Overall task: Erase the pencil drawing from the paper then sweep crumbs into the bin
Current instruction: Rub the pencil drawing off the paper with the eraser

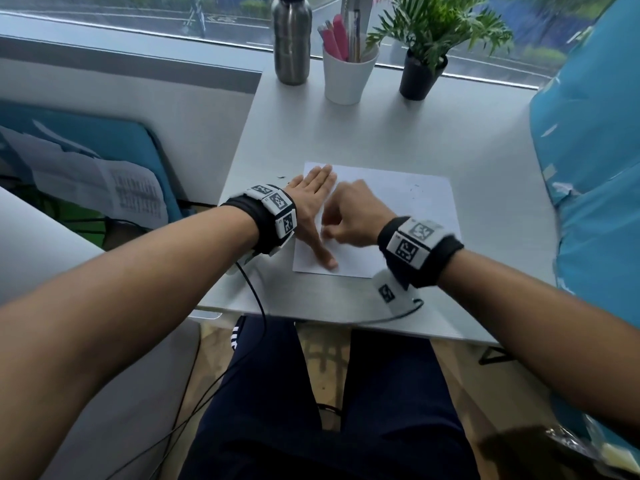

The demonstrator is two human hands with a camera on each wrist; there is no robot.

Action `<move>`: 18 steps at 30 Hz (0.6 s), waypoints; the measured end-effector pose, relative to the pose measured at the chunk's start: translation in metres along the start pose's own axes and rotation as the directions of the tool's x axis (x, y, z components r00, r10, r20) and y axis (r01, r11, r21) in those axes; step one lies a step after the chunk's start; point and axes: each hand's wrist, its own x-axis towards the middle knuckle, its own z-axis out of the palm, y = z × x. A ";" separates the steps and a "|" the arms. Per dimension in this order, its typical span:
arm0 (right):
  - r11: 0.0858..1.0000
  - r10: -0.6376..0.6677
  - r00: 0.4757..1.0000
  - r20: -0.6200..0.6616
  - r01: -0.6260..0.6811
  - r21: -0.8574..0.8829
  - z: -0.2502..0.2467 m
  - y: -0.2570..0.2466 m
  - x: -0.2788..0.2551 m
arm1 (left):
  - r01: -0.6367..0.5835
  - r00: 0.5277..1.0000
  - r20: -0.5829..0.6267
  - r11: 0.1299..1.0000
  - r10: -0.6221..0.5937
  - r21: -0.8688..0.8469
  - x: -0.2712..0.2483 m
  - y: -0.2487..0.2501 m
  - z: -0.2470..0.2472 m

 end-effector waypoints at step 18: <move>0.885 0.400 0.916 -0.001 -0.386 0.260 -0.020 0.090 -0.039 | -0.067 0.997 -0.031 0.998 0.067 -0.004 0.006 -0.007 0.005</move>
